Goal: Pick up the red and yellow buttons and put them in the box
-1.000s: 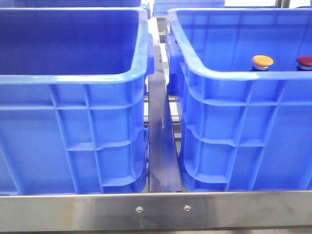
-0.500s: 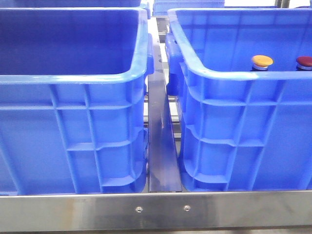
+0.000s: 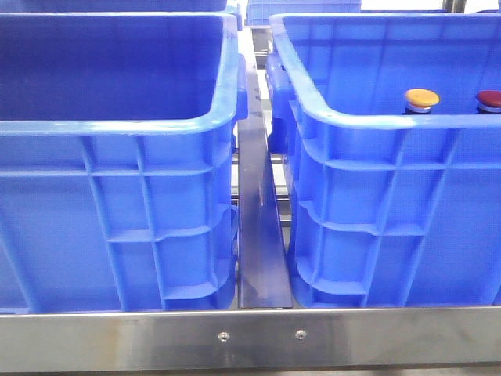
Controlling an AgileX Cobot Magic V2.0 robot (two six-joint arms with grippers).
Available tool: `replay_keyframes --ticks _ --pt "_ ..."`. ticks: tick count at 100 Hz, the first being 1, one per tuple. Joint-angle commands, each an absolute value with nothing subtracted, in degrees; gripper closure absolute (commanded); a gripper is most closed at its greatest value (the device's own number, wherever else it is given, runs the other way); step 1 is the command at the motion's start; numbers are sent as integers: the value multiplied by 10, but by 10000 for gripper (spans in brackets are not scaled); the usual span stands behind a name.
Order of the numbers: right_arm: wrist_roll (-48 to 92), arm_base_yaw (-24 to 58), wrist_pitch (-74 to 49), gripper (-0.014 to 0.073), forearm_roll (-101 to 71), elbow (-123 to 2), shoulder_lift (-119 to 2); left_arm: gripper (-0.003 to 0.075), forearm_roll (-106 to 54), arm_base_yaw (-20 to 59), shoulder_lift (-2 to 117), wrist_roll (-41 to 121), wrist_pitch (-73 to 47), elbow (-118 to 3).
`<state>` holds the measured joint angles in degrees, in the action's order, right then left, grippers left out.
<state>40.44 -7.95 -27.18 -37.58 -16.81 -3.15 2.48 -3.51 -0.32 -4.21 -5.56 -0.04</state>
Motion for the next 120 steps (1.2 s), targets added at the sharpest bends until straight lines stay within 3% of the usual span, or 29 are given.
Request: replay_keyframes --ticks 1,62,88,98,120 --pt "407 -82 -234 696 -384 -182 -40 741 20 -34 -21 -48 -6 11" --pt "407 -69 -229 696 -384 -182 -40 741 20 -34 -21 -48 -6 11" --pt "396 -58 -135 696 -357 -160 -40 741 20 -34 -21 -48 -6 11" --pt "322 -44 -58 696 -286 -141 -40 741 20 -34 -21 -48 -6 11" --pt "7 -21 37 696 10 -84 -39 741 20 -34 -21 -48 -6 11"
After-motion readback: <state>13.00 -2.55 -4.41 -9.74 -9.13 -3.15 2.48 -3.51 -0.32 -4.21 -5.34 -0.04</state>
